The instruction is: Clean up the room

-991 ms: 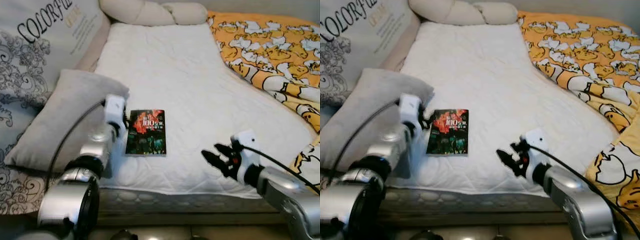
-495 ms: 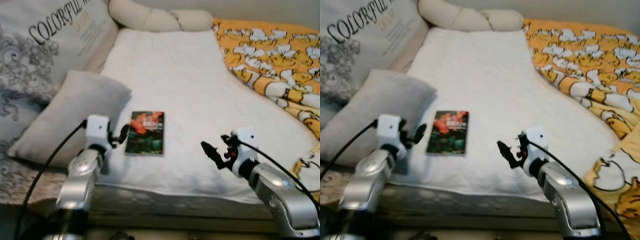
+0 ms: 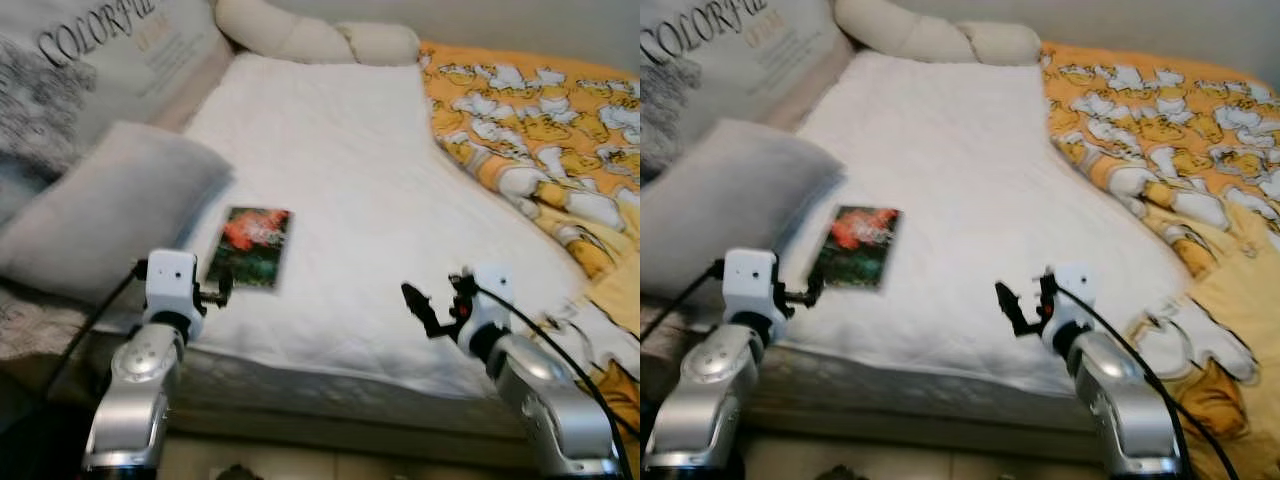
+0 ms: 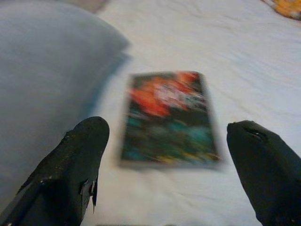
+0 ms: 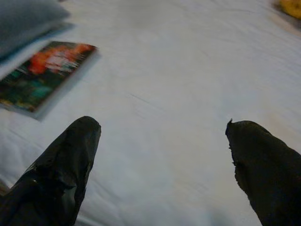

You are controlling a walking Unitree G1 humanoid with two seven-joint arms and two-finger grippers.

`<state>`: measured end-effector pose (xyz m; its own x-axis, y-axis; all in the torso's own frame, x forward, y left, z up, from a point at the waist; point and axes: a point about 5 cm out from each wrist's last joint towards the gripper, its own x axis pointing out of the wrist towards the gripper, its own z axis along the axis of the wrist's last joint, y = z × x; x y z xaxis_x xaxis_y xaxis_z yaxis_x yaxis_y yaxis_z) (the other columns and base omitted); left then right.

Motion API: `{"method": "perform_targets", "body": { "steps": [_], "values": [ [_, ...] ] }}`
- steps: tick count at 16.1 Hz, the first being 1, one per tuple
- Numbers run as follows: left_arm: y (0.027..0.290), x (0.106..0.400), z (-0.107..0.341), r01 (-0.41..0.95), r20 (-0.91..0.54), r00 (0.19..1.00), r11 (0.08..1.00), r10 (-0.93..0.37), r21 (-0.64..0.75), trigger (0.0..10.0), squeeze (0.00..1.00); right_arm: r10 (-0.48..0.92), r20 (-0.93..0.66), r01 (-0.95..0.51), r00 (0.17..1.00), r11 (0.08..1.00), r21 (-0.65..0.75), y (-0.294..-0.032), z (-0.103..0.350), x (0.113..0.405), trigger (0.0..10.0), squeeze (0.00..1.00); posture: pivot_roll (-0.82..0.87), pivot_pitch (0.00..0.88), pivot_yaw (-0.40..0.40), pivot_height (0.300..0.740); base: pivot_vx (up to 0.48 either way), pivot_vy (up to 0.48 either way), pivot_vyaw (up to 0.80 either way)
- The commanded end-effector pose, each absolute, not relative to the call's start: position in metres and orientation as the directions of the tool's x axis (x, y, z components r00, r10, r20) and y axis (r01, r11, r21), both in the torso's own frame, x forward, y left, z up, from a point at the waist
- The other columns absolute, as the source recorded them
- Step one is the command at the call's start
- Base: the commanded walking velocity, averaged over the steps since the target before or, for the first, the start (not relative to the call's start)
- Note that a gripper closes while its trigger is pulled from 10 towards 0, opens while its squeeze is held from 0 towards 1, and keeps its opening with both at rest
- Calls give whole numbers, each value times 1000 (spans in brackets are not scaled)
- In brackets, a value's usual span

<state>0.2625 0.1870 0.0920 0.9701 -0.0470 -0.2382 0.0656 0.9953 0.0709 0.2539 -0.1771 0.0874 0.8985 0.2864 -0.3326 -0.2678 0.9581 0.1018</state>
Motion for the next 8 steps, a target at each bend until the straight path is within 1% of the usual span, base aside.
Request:
{"method": "perform_targets", "body": {
  "steps": [1,8],
  "values": [
    [182,263,99,80,-225,973,994,-61,76,10000,1000,259,-333,-244,907,966,87,-182,86,254,10000,1000,16,0,-3,740,0,-450,0],
    [179,265,102,83,-226,972,994,-64,74,10000,1000,247,-336,-234,909,969,78,-183,83,254,10000,1000,12,0,1,740,0,-468,0]
  ]
}}
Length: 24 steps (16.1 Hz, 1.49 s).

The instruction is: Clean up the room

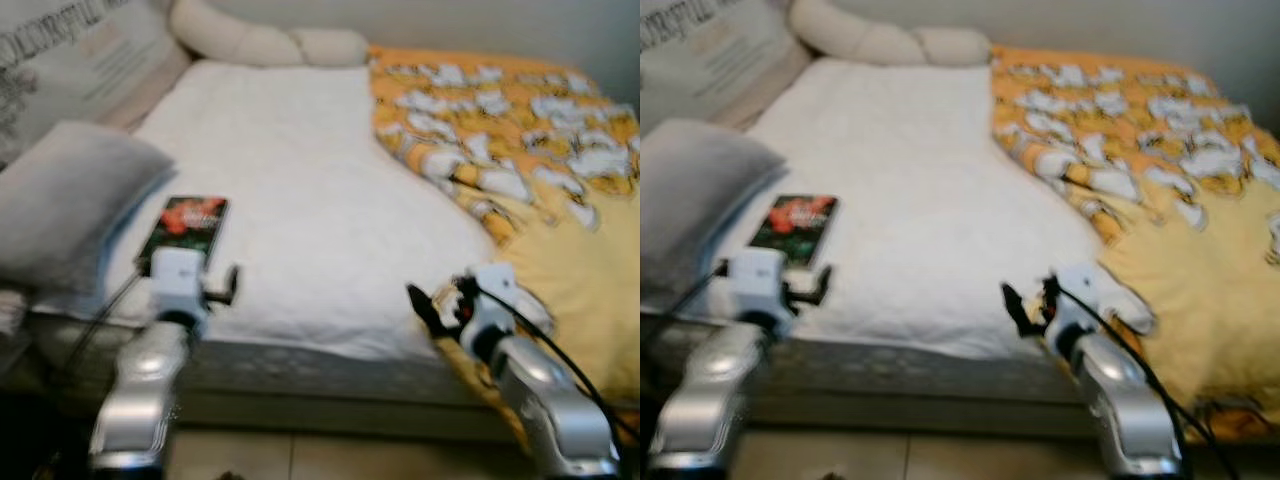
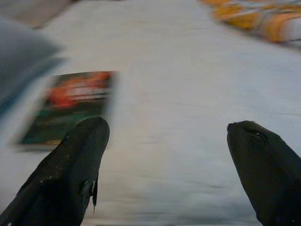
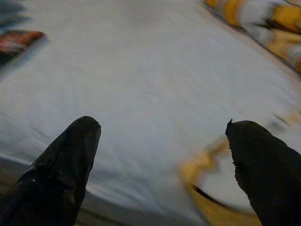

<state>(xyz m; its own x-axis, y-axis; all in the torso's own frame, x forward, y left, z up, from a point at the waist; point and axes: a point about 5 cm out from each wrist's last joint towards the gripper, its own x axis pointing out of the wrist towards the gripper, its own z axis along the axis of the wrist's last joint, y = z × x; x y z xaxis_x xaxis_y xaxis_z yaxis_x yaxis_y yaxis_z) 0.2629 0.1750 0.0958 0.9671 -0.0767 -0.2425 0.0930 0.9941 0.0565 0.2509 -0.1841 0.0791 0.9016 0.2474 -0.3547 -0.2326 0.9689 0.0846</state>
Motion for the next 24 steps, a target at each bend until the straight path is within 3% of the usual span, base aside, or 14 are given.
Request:
{"method": "perform_targets", "body": {
  "steps": [1,3,4,5,6,24],
  "values": [
    [179,265,104,77,-208,976,994,-61,73,10000,1000,240,-341,-233,909,970,64,-183,83,254,10000,1000,14,0,0,740,0,-277,0],
    [179,267,109,77,-187,980,995,-64,59,10000,996,246,-355,-240,902,969,61,-181,81,254,10000,1000,18,0,-2,740,0,0,0],
    [178,267,110,93,-187,979,992,-77,81,10000,1000,250,-358,-245,900,968,60,-179,80,254,10000,231,20,0,-1,740,0,0,0],
    [178,267,110,98,-184,980,991,-81,87,10000,1000,250,-359,-246,899,967,58,-178,80,254,10000,231,20,0,-1,740,0,0,0],
    [176,267,111,120,-175,979,989,-102,92,10000,1000,246,-367,-242,897,969,59,-176,78,254,10000,0,23,0,3,740,0,0,0],
    [178,267,112,124,-173,979,989,-108,80,10000,1000,295,-390,-297,872,953,56,-165,74,261,10000,0,37,0,-1,740,313,0,-44]
  ]
}}
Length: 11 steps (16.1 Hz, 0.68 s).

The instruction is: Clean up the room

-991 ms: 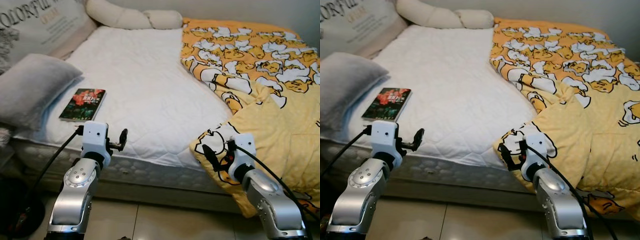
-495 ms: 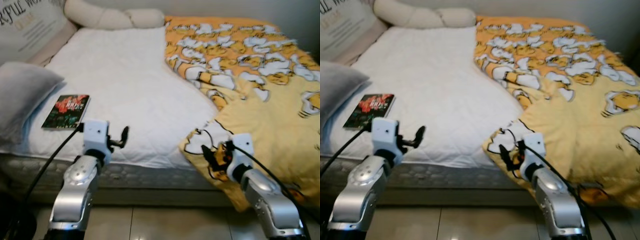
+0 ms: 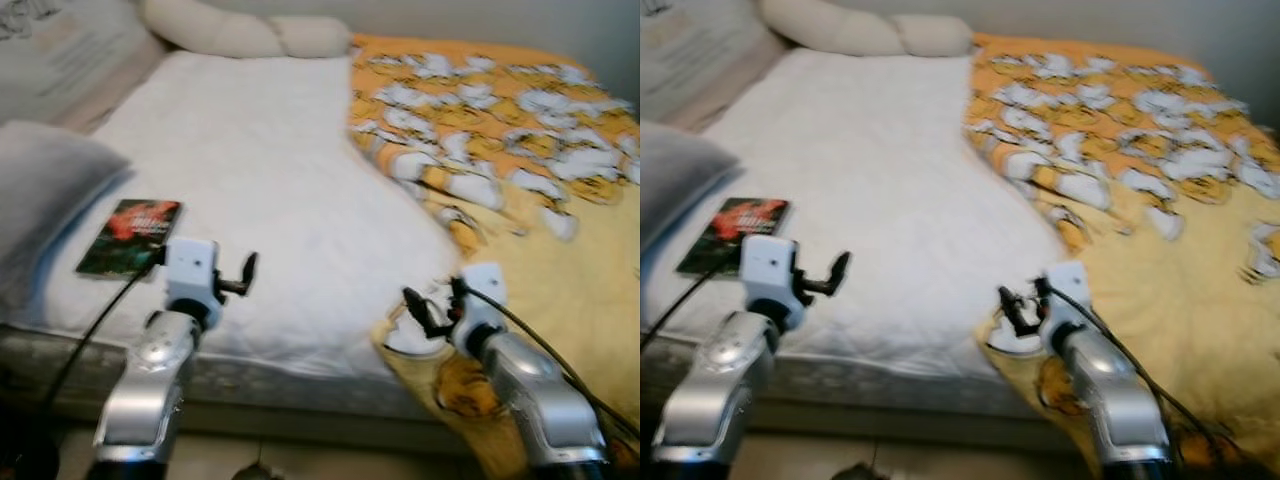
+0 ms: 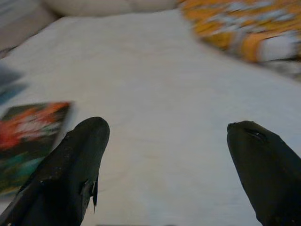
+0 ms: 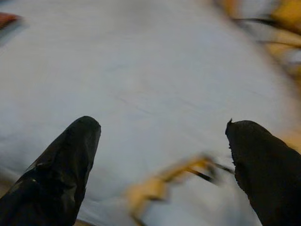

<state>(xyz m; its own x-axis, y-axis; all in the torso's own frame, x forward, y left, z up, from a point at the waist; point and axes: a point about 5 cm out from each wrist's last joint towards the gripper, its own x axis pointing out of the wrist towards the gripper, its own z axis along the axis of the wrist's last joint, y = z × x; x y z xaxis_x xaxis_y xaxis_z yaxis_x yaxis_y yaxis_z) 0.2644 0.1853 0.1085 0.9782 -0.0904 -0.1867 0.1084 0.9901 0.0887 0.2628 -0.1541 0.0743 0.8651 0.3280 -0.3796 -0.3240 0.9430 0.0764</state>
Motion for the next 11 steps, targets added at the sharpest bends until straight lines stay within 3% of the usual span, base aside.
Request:
{"method": "perform_targets", "body": {
  "steps": [1,2,3,6,7,8,9,10,11],
  "values": [
    [178,266,112,141,-171,977,987,-126,75,10000,1000,291,-423,-304,858,952,36,-167,70,261,10000,0,36,0,-1,740,0,0,0],
    [178,265,111,161,-183,972,984,-145,75,10000,992,303,-441,-321,845,946,36,-167,67,261,10000,0,37,0,-3,740,0,0,0],
    [177,264,111,206,-203,961,975,-187,81,10000,984,298,-471,-323,830,946,28,-169,63,263,10000,1000,39,0,-5,740,0,0,0],
    [176,262,111,329,-244,924,938,-296,106,10000,988,290,-531,-341,796,940,3,-170,56,273,10000,1000,41,0,-4,740,0,0,0],
    [178,262,110,375,-279,901,920,-333,114,10000,949,293,-554,-356,779,934,-7,-169,53,279,10000,1000,44,0,-1,740,0,0,0],
    [179,261,109,399,-298,888,910,-351,114,10000,808,295,-563,-363,772,932,-9,-168,51,283,10000,1000,44,0,1,740,0,0,0],
    [180,261,109,460,-347,848,882,-401,103,10000,329,301,-589,-384,750,923,-18,-166,47,292,10000,1000,43,0,14,740,0,0,0],
    [179,260,110,528,-392,798,845,-458,88,10000,129,311,-615,-417,725,908,-33,-165,43,301,10000,1000,49,0,14,740,0,0,0],
    [177,259,112,594,-422,747,801,-513,77,10000,0,321,-635,-445,703,894,-41,-165,40,307,10000,1000,59,0,11,740,0,0,0]
  ]
}}
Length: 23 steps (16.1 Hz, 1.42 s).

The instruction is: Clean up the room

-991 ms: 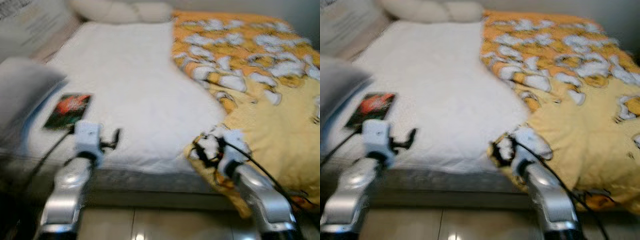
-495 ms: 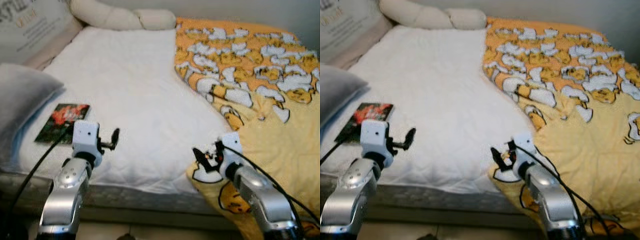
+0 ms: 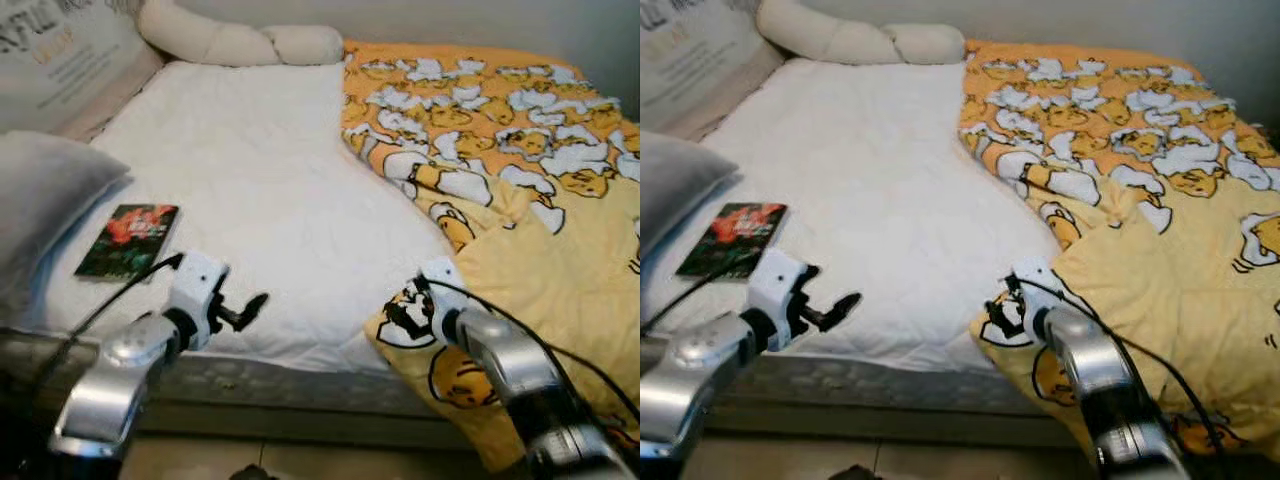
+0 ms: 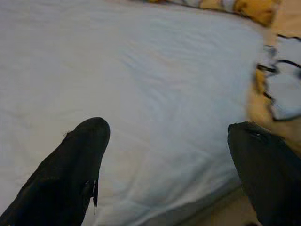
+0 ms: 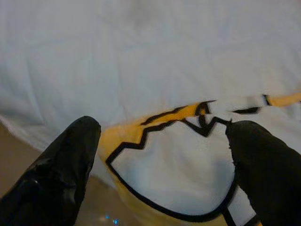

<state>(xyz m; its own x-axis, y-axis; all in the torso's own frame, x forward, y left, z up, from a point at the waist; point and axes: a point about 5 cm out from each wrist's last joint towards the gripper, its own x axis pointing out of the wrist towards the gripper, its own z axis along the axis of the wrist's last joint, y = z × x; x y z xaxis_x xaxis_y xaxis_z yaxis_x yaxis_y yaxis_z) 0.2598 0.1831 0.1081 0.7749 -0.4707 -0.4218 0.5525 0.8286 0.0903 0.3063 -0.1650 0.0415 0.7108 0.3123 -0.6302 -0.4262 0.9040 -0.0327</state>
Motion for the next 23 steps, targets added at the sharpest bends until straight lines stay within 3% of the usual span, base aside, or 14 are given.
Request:
{"method": "perform_targets", "body": {
  "steps": [1,5,6,8,10,11,12,16,19,20,21,23],
  "values": [
    [177,259,114,627,-436,719,775,-541,73,10000,0,324,-649,-462,688,885,-48,-165,39,310,10000,1000,63,0,12,740,0,0,0],
    [181,257,127,739,-495,603,671,-626,52,10000,0,308,-711,-548,633,826,-130,-168,39,327,10000,1000,94,0,23,740,0,0,0],
    [181,251,132,792,-523,531,610,-666,28,10000,0,318,-740,-612,593,775,-158,-168,38,329,10000,1000,105,0,30,740,0,0,0],
    [179,245,134,816,-537,491,578,-686,8,10000,0,331,-754,-667,567,722,-184,-166,37,329,10000,1000,114,0,33,740,0,0,0],
    [177,233,139,848,-558,429,529,-711,-22,10000,0,332,-773,-736,540,632,-243,-163,35,329,10000,1000,133,60,41,740,0,0,0],
    [177,230,140,856,-565,412,516,-715,-29,10000,0,331,-781,-752,529,609,-252,-162,34,328,10000,588,139,74,43,740,0,0,0],
    [176,226,142,867,-577,389,497,-718,-34,10000,0,328,-792,-773,515,577,-264,-161,32,327,10000,0,149,92,46,740,0,0,0],
    [178,217,148,876,-606,375,481,-702,-16,10000,0,256,-763,-737,594,554,-388,-160,27,326,10000,0,187,151,50,740,0,0,0],
    [178,207,152,881,-621,355,472,-698,-27,10000,0,229,-770,-737,596,536,-411,-160,18,320,10000,0,214,174,48,740,0,0,0],
    [178,203,152,881,-627,349,472,-696,-34,10000,0,223,-772,-732,595,548,-406,-160,16,318,4431,0,219,179,45,740,0,0,0],
    [178,199,152,882,-631,341,470,-697,-42,10000,0,223,-779,-737,586,547,-398,-160,13,315,0,0,220,180,45,740,0,0,0],
    [177,196,152,883,-635,330,466,-698,-54,10000,0,222,-785,-737,578,556,-385,-159,11,313,0,0,219,180,41,740,0,0,0]
  ]
}}
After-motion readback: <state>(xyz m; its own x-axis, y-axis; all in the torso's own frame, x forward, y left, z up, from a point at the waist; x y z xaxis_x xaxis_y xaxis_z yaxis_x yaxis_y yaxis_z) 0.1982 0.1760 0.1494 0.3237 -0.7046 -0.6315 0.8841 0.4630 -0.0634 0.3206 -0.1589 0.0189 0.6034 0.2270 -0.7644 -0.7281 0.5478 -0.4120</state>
